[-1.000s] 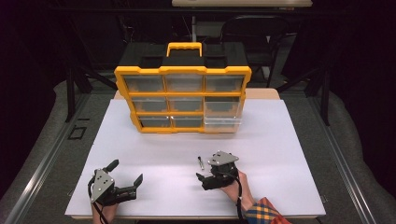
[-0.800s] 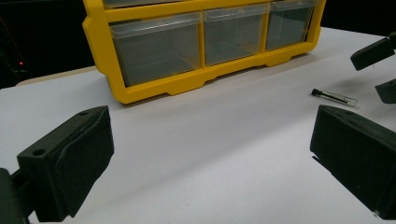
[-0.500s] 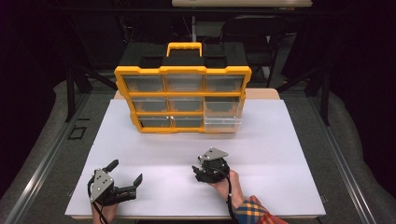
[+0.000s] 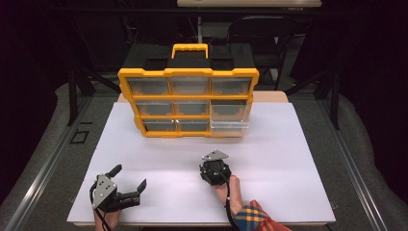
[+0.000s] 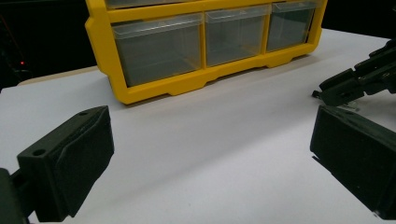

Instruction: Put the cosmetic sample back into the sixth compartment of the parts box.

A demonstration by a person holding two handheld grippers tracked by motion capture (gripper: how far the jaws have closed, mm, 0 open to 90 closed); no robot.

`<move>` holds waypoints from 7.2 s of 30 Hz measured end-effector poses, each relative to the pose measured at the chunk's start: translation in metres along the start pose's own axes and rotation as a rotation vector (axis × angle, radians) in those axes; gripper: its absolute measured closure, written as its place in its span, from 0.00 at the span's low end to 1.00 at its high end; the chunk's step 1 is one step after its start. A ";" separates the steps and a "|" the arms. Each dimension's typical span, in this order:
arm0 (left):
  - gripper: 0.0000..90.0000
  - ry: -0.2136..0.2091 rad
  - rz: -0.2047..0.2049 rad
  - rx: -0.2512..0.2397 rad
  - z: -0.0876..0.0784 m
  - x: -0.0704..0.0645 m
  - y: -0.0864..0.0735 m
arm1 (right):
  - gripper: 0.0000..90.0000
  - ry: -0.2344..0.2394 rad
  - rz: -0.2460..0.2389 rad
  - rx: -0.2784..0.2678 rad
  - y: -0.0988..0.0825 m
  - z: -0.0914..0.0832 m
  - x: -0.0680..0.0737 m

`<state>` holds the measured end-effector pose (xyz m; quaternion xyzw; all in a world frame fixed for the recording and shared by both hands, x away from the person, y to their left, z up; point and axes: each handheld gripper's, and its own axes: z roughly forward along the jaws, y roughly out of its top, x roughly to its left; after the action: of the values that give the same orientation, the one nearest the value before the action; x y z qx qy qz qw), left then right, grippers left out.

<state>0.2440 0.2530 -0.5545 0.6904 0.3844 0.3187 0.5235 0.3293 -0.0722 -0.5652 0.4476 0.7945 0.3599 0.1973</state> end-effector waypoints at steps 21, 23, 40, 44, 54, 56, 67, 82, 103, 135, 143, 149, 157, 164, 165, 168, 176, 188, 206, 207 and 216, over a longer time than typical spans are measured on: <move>0.00 0.001 -0.001 -0.002 -0.001 0.000 0.000 | 0.90 0.036 0.068 -0.026 0.005 -0.010 -0.007; 0.00 0.002 -0.001 -0.002 0.000 0.000 0.000 | 0.90 0.046 0.067 -0.021 0.005 -0.012 -0.010; 0.00 0.006 0.006 -0.002 -0.001 0.001 0.000 | 0.90 0.093 0.007 0.020 0.002 -0.025 -0.029; 0.00 0.004 0.006 0.000 -0.001 0.001 0.000 | 0.90 0.092 -0.017 0.037 0.001 -0.029 -0.034; 0.00 0.002 0.004 0.000 -0.001 0.001 0.000 | 0.90 0.116 -0.046 0.041 0.001 -0.040 -0.047; 0.00 0.001 0.005 -0.001 -0.001 0.000 0.000 | 0.90 0.116 -0.048 0.038 0.000 -0.042 -0.050; 0.00 0.001 0.010 0.002 -0.001 0.001 0.001 | 0.90 0.125 -0.061 0.051 -0.003 -0.050 -0.066; 0.00 -0.001 0.011 0.005 -0.001 0.001 0.000 | 0.90 0.111 -0.071 0.053 -0.005 -0.063 -0.086; 0.00 -0.004 0.017 0.003 -0.001 0.000 0.001 | 0.90 0.083 -0.054 0.058 -0.005 -0.071 -0.108; 0.00 -0.015 0.030 0.015 0.003 -0.002 0.000 | 0.90 0.069 -0.034 0.095 0.006 -0.082 -0.138; 0.00 -0.011 0.023 0.010 0.002 -0.001 0.000 | 0.90 0.065 -0.028 0.095 0.010 -0.085 -0.142; 0.00 -0.012 0.034 0.009 0.002 -0.002 0.001 | 0.90 0.052 -0.039 0.097 0.012 -0.088 -0.146; 0.00 -0.011 0.031 0.010 0.002 -0.002 0.001 | 0.90 0.041 -0.026 0.085 0.017 -0.092 -0.151; 0.00 -0.012 0.032 0.006 0.001 -0.002 0.001 | 0.90 0.038 -0.027 0.089 0.023 -0.093 -0.152; 0.00 -0.012 0.031 0.007 0.001 -0.002 0.001 | 0.90 0.040 -0.029 0.094 0.024 -0.093 -0.153; 0.00 -0.013 0.030 0.008 0.002 -0.002 0.001 | 0.90 0.037 -0.028 0.093 0.027 -0.095 -0.155; 0.00 -0.017 0.037 0.007 0.002 -0.003 0.001 | 0.90 0.065 0.005 0.068 0.033 -0.101 -0.163; 0.00 -0.020 0.038 0.015 0.003 -0.004 0.001 | 0.90 0.048 -0.017 0.069 0.045 -0.106 -0.166; 0.00 -0.021 0.042 0.010 0.002 -0.004 0.001 | 0.90 0.019 -0.037 0.069 0.063 -0.117 -0.173; 0.00 -0.020 0.048 0.008 0.002 -0.004 0.002 | 0.90 0.017 -0.039 0.067 0.064 -0.118 -0.173; 0.00 -0.020 0.045 0.009 0.002 -0.004 0.001 | 0.90 0.008 -0.055 0.064 0.076 -0.124 -0.176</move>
<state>0.2440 0.2487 -0.5537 0.7045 0.3648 0.3215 0.5170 0.3854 -0.2456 -0.4281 0.4301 0.8184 0.3306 0.1897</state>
